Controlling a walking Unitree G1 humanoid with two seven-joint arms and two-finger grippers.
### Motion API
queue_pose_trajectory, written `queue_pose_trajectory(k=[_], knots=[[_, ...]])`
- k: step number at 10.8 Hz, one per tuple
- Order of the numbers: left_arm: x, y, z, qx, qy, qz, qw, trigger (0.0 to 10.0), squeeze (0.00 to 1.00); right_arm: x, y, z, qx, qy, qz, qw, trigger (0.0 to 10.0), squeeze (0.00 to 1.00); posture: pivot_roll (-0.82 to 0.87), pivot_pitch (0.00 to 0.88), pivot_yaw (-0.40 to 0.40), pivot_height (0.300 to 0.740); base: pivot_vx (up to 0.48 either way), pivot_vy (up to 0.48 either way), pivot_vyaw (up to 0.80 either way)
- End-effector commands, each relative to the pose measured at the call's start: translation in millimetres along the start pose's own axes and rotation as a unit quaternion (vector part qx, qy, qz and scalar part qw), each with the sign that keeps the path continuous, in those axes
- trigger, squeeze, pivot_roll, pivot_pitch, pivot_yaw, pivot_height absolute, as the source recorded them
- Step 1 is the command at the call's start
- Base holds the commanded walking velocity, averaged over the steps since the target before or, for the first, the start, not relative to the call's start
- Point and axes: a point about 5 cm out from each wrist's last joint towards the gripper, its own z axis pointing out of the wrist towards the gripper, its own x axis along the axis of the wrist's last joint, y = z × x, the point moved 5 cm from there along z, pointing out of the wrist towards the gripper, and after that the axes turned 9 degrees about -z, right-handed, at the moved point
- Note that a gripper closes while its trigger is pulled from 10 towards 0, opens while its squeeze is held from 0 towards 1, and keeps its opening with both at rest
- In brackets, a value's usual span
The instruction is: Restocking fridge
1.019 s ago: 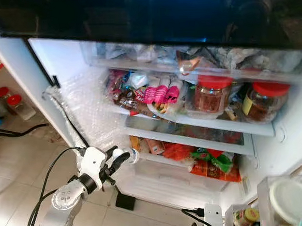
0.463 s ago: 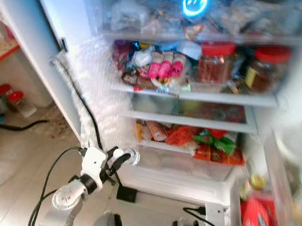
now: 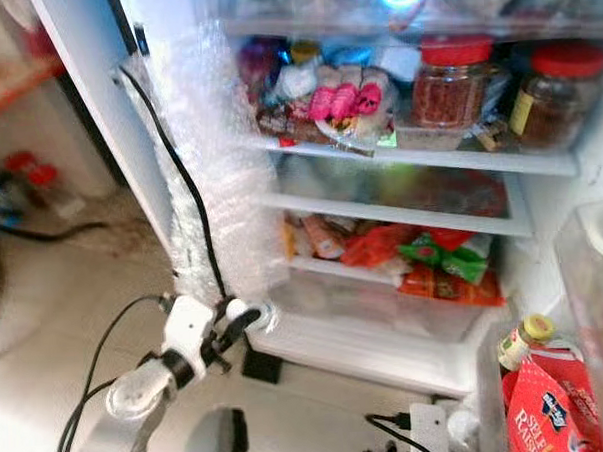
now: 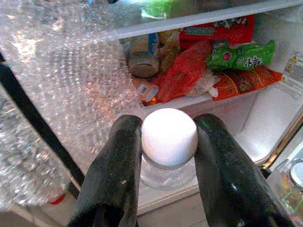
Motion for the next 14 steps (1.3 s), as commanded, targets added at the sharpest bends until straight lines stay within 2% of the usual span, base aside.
queue_pose_trajectory(k=[1,12,14], knots=[[6.9,-1.6,1.4,0.001,0.011,0.01,1.0,10.0,0.0,-13.8,-3.5,-1.5,0.005,-0.022,0.006,1.0,10.0,0.0,-0.02,0.088,0.031,0.633,0.0,0.0,0.0],[17.1,0.9,7.4,-0.006,0.028,0.012,1.0,10.0,0.0,-14.2,-4.8,-1.6,0.007,-0.022,0.008,1.0,10.0,0.0,-0.02,0.092,0.033,0.611,0.0,0.0,0.0],[18.0,0.2,8.2,-0.005,0.03,0.013,0.999,10.0,0.0,-13.9,-6.3,-1.6,0.012,-0.023,0.01,1.0,10.0,0.0,-0.01,0.09,0.033,0.586,0.0,0.0,0.0]])
